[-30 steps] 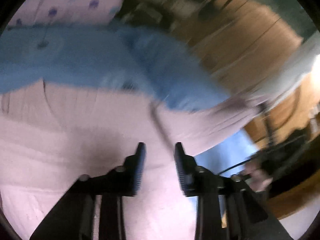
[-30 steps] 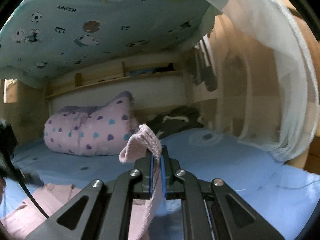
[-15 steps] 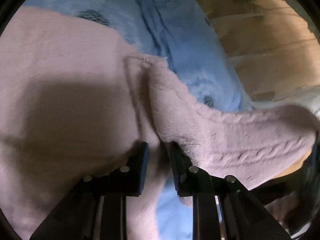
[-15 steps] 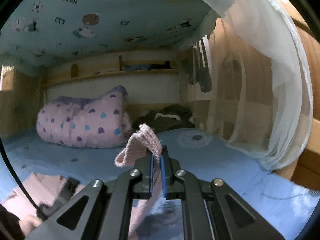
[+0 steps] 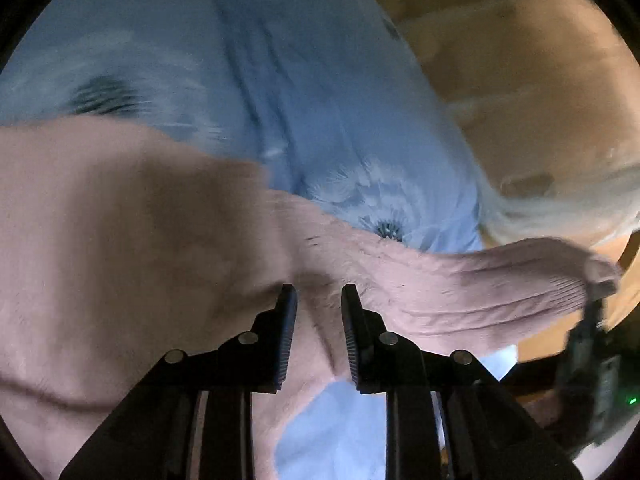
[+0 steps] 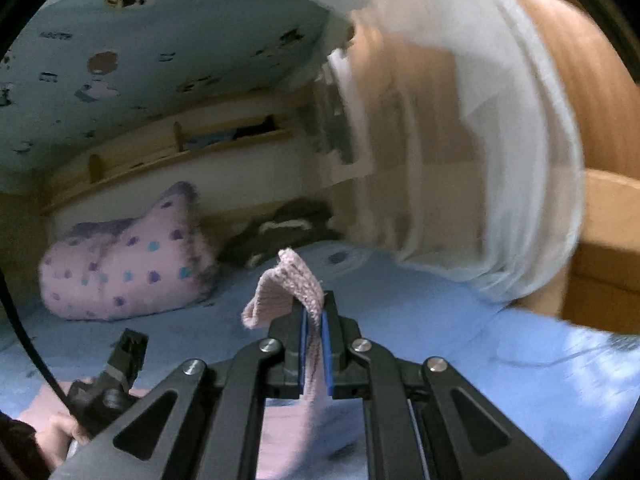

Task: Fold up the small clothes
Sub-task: 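Lower the sleeve onto the cardigan with the right gripper and release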

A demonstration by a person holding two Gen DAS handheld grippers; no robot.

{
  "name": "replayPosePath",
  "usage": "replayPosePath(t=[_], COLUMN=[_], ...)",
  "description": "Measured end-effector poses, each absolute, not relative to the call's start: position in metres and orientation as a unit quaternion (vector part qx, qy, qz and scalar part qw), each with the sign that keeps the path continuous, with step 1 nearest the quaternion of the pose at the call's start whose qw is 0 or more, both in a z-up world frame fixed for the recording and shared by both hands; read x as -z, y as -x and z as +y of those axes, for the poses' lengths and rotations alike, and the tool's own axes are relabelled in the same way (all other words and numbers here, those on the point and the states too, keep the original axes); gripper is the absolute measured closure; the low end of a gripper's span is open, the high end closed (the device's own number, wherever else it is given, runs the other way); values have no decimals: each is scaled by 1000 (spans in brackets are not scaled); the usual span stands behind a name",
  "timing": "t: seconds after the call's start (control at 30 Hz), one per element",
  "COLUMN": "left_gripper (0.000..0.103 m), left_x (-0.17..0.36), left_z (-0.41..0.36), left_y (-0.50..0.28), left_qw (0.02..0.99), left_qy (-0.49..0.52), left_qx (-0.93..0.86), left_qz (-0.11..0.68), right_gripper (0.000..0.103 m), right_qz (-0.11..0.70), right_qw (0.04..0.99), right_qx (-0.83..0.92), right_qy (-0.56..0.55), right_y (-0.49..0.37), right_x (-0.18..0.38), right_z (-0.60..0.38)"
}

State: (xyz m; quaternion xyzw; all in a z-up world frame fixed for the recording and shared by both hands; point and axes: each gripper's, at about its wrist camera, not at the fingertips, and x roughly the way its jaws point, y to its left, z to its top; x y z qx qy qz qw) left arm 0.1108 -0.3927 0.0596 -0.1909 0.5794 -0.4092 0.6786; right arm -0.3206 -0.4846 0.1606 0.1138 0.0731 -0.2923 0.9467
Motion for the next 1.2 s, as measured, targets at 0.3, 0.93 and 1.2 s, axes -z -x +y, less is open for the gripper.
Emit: replayPosePath(t=[0.3,0.93,1.2], left_gripper=[99,62,61], left_x=[-39,-22,-26], left_z=[-314,-324,-332], left_y=[-102,-89,-80], left_qw=[639,600,630], left_qy=[270,326,294], left_qx=[403,405,403], left_qz=[598,608,595], right_gripper=[97,24,24], right_qz=[224,144,108], right_qw=[955,974,917], right_qx=[193,70,126], right_qy=[5,-160,-362], right_y=[202,306,321], right_x=[-81,-56,-16], right_z=[-388,-423,-502])
